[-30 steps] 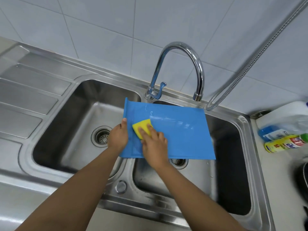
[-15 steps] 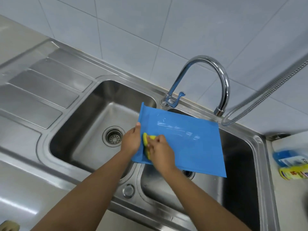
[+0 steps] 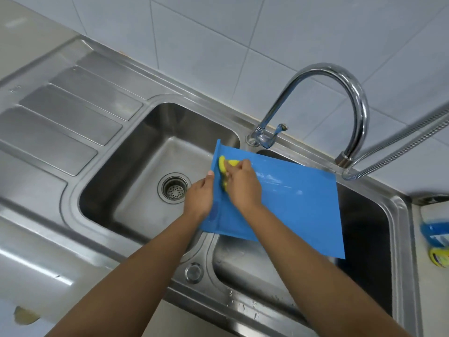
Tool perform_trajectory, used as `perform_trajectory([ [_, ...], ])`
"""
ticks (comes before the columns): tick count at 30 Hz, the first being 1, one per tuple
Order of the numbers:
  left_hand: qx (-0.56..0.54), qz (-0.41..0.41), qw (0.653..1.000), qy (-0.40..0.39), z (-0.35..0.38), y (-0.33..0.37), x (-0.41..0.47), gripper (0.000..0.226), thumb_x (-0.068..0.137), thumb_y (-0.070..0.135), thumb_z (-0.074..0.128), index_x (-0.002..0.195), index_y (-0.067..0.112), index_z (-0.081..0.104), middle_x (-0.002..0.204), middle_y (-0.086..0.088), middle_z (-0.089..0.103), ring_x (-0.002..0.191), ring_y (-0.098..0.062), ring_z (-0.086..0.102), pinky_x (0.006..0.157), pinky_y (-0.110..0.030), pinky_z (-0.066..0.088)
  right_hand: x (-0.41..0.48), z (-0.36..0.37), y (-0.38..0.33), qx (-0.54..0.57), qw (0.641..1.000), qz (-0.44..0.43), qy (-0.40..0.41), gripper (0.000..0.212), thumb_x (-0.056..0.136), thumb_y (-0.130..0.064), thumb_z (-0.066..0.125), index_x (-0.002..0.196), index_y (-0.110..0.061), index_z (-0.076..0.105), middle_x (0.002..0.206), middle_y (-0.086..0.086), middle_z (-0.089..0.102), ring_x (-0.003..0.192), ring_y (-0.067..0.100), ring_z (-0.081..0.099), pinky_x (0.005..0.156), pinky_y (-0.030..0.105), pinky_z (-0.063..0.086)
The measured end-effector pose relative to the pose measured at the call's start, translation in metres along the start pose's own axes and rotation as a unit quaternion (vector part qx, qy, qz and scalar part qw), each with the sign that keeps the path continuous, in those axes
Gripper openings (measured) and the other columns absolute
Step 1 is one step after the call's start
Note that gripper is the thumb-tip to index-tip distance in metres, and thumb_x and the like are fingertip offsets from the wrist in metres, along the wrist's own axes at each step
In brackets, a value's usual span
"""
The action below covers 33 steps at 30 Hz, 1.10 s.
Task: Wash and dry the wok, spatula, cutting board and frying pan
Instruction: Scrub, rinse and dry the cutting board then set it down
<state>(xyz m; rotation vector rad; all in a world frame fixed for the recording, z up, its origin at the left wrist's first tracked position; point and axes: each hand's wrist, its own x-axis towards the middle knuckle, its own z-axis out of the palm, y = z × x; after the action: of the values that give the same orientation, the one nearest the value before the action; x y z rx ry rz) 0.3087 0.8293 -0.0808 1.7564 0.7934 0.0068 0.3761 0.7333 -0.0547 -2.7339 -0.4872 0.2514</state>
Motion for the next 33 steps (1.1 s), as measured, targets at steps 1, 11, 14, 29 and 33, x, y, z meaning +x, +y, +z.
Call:
perform_trajectory([
  [1,-0.001,0.001,1.000,0.001,0.000,0.000,0.000,0.061,0.102,0.053,0.028,0.089,0.008,0.068,0.088,-0.006,0.069,0.085,-0.023,0.062,0.075,-0.037,0.046,-0.021,0.006,0.001,0.026,1.000,0.011,0.005,0.026,0.097,-0.032,0.048,0.118,-0.025,0.060,0.106,-0.001,0.055,0.089,0.021,0.054,0.072,0.034,0.043],
  [11,0.000,-0.013,1.000,-0.025,-0.005,0.002,-0.006,0.062,0.098,0.058,0.028,0.093,0.011,0.068,0.096,-0.009,0.068,0.089,-0.029,0.063,0.088,-0.044,0.051,-0.131,-0.016,0.062,0.060,0.997,0.016,0.045,0.048,0.087,-0.053,0.031,0.111,-0.040,0.071,0.116,0.000,0.060,0.099,0.027,0.055,0.087,0.037,0.048],
  [14,-0.003,-0.013,0.999,-0.035,-0.004,0.000,-0.008,0.064,0.098,0.060,0.027,0.092,0.011,0.067,0.093,-0.007,0.067,0.088,-0.027,0.064,0.087,-0.045,0.052,-0.144,-0.037,0.133,0.052,0.984,0.144,0.087,0.025,0.094,-0.034,0.054,0.113,-0.046,0.066,0.121,-0.002,0.055,0.111,0.022,0.052,0.094,0.033,0.045],
  [29,0.077,0.020,0.997,-0.011,-0.002,0.005,-0.009,0.063,0.100,0.058,0.022,0.077,0.012,0.059,0.085,-0.010,0.063,0.080,-0.026,0.059,0.071,-0.037,0.042,-0.094,-0.018,0.076,-0.058,0.984,0.137,0.101,0.048,0.086,-0.025,0.059,0.131,-0.040,0.055,0.144,0.000,0.044,0.117,0.031,0.045,0.101,0.047,0.031],
  [33,0.093,0.024,0.995,-0.006,-0.001,0.005,-0.009,0.064,0.100,0.057,0.021,0.079,0.011,0.060,0.084,-0.008,0.063,0.078,-0.025,0.058,0.068,-0.036,0.041,-0.065,-0.044,0.081,-0.021,0.975,0.206,0.084,0.033,0.085,-0.021,0.057,0.116,-0.030,0.062,0.139,-0.002,0.044,0.132,0.029,0.033,0.115,0.056,0.009],
])
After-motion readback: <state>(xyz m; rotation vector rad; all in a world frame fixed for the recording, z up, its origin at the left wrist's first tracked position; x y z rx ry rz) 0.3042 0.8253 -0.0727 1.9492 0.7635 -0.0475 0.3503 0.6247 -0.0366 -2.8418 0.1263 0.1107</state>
